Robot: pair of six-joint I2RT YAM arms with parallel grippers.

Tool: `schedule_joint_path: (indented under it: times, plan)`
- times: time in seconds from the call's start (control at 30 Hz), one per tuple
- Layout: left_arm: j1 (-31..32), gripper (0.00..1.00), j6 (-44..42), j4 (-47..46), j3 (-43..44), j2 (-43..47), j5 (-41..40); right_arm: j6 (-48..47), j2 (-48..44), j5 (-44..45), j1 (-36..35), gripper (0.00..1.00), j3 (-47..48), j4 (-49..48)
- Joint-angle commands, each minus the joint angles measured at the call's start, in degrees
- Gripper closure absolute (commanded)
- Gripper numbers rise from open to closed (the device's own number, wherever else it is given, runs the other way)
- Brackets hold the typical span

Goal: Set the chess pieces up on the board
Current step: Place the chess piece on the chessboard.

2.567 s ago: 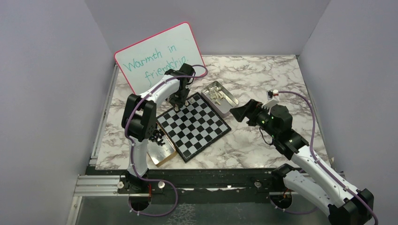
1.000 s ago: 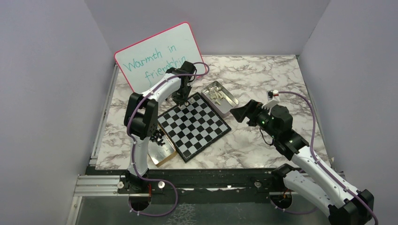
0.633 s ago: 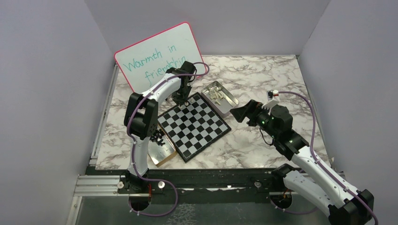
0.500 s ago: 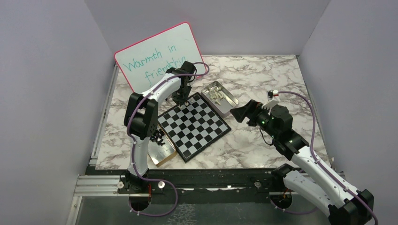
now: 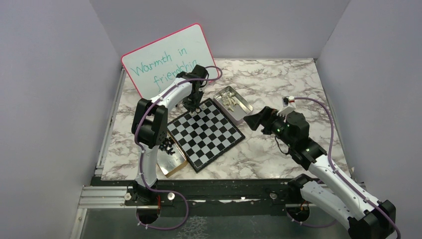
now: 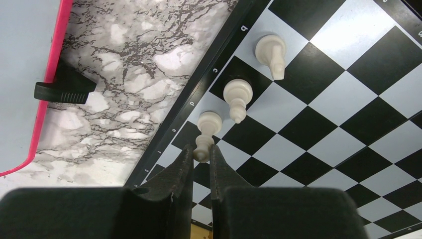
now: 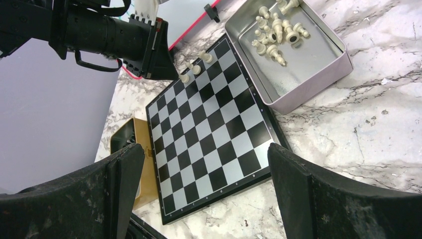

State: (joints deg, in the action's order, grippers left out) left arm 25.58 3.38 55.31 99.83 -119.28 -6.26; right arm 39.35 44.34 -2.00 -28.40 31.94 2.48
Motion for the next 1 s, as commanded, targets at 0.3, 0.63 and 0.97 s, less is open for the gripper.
schedule_joint_path:
  times: [0.3,0.63,0.97]
  plan:
    - [0.26,0.85,-0.47,-0.82,1.50,-1.04,1.67,-0.59,-0.05,1.01,0.19,0.00,-0.73,-2.00]
    - [0.34,0.79,-0.52,-0.82,1.64,-1.07,1.58,-0.59,0.14,0.90,0.19,0.00,-0.83,-2.00]
    - [0.43,0.76,-0.56,-0.82,1.68,-1.07,1.27,-0.66,0.27,0.81,0.19,0.00,-1.01,-1.98]
